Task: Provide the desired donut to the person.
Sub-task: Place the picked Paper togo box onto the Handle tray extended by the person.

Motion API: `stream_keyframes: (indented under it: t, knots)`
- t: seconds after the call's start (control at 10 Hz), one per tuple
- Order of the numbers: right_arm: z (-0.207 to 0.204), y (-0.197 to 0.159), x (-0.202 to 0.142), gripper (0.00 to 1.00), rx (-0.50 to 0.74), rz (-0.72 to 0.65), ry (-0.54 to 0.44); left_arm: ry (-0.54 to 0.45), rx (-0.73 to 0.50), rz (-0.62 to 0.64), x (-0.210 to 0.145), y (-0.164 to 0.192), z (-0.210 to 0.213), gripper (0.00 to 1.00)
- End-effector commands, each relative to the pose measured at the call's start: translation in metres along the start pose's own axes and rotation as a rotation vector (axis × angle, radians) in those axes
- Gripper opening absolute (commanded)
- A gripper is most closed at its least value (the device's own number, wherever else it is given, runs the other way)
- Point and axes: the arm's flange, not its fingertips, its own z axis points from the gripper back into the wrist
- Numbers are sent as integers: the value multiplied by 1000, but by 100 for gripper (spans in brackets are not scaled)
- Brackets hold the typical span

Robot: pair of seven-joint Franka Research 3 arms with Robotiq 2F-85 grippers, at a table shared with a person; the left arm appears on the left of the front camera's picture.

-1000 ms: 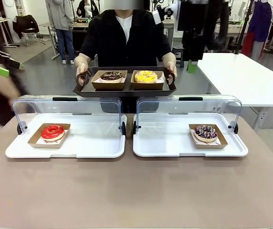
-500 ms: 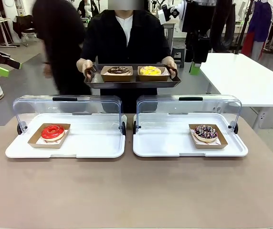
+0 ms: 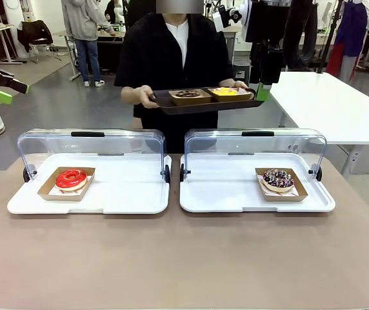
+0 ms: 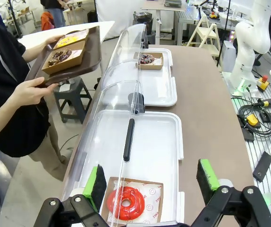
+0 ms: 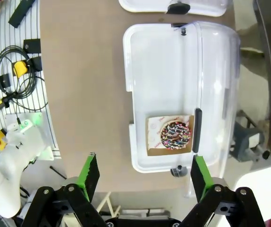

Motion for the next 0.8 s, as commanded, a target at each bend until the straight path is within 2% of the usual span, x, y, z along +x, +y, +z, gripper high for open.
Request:
stream_keyframes:
  t: [0.0,0.7]
  knots:
    - [1,-3,1,100,4,-5,17,-3,-1,7,2,-1,0,100]
    - [1,-3,1,100,4,-5,17,-3,-1,7,2,-1,0,100]
